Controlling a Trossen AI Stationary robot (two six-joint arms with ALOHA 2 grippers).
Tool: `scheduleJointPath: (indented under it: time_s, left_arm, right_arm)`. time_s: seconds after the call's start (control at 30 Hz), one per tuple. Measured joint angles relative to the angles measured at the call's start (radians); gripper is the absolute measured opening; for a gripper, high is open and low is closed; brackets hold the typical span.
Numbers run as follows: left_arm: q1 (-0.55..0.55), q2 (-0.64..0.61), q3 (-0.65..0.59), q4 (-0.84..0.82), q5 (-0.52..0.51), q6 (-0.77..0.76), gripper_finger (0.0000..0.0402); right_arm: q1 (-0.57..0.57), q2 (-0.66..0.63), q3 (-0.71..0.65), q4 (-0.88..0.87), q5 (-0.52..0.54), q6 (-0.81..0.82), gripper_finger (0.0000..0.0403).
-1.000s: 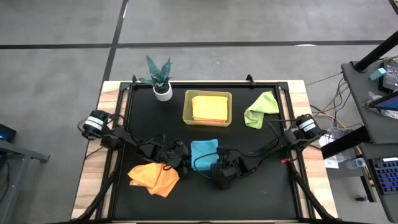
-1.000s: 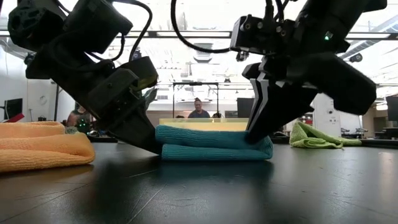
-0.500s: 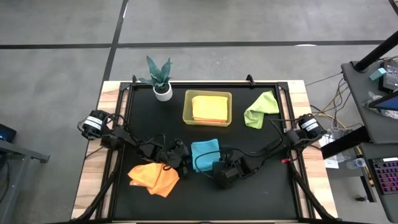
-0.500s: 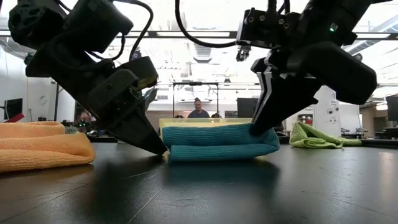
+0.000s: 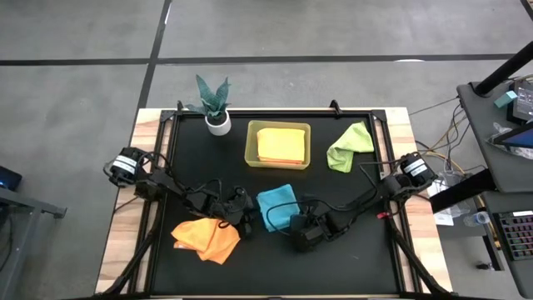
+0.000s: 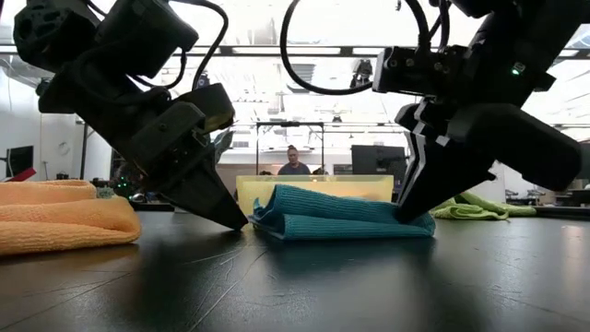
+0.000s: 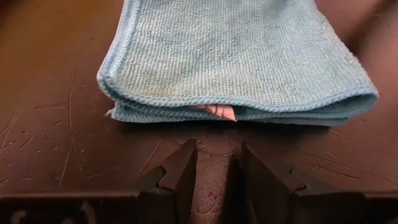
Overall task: Fold microfiber towels
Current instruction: Fold the blue towel on the table
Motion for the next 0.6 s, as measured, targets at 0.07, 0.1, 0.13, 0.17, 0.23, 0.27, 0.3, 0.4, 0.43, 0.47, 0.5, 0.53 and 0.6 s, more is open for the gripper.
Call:
scheduleJointPath:
  time_s: [0.07,0.1,0.13,0.17,0.23,0.27,0.3,0.4,0.43,0.47,0.5,0.53,0.6]
  left_arm:
    - [-0.002,-0.016,0.009,-0.017,0.008,0.024,0.0116]
    - [-0.002,-0.026,0.012,-0.025,0.015,0.039,0.0116]
    - [-0.002,-0.036,0.015,-0.030,0.022,0.052,0.0116]
    - [-0.002,-0.046,0.021,-0.030,0.028,0.067,0.0116]
    - [-0.002,-0.073,0.029,-0.012,0.039,0.082,0.0116]
    - [-0.002,-0.086,0.031,-0.008,0.039,0.089,0.0116]
    - [-0.004,-0.097,0.031,-0.009,0.044,0.096,0.0116]
    - [-0.013,-0.112,0.041,-0.013,0.047,0.106,0.0116]
    - [-0.016,-0.116,0.048,-0.012,0.046,0.113,0.0116]
    - [-0.020,-0.117,0.061,-0.005,0.046,0.120,0.0116]
    - [-0.022,-0.117,0.075,0.001,0.046,0.127,0.0116]
    - [-0.024,-0.114,0.086,0.001,0.046,0.131,0.0116]
    - [-0.025,-0.091,0.115,0.001,0.046,0.137,0.0116]
  right_arm:
    - [0.000,0.000,0.001,-0.001,-0.005,-0.007,0.0012]
    - [0.000,0.000,0.002,-0.001,-0.008,-0.008,0.0015]
    - [0.000,0.000,0.003,-0.002,-0.008,-0.011,0.0019]
    - [0.000,-0.003,0.003,-0.007,-0.009,-0.012,0.0024]
    - [0.000,-0.011,0.003,-0.011,-0.009,-0.012,0.0039]
    - [0.000,-0.018,0.003,-0.013,-0.009,-0.012,0.0047]
    - [0.000,-0.024,0.003,-0.016,-0.010,-0.013,0.0056]
    - [0.000,-0.048,0.007,-0.049,-0.030,-0.014,0.0086]
    - [0.000,-0.058,0.007,-0.063,-0.036,-0.014,0.0095]
    - [0.000,-0.069,0.007,-0.072,-0.037,-0.014,0.0105]
    - [0.002,-0.083,0.007,-0.081,-0.037,-0.014,0.0112]
    - [0.003,-0.097,0.007,-0.096,-0.037,-0.016,0.0120]
    - [0.004,-0.126,0.007,-0.099,-0.032,-0.026,0.0132]
